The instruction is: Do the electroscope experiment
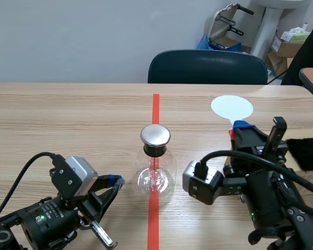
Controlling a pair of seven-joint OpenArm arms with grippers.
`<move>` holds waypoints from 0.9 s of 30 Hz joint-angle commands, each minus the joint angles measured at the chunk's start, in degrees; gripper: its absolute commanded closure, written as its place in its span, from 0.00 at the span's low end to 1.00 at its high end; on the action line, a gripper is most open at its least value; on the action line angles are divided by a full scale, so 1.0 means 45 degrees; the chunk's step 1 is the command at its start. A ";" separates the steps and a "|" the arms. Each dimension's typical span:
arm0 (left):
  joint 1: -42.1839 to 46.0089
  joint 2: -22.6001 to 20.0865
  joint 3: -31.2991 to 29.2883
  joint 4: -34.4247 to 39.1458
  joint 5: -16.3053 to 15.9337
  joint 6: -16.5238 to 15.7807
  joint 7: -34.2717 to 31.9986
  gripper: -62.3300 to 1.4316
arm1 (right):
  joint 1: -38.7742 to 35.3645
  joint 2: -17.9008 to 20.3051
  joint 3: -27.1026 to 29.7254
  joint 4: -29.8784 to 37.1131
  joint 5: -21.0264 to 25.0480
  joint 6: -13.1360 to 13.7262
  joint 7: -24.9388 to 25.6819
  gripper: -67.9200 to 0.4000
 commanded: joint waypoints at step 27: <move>-0.0073 0.0058 -0.0083 0.0121 -0.0078 -0.0019 -0.0180 0.94 | 0.0083 0.0068 0.0015 0.0282 -0.0053 -0.0714 0.4663 0.97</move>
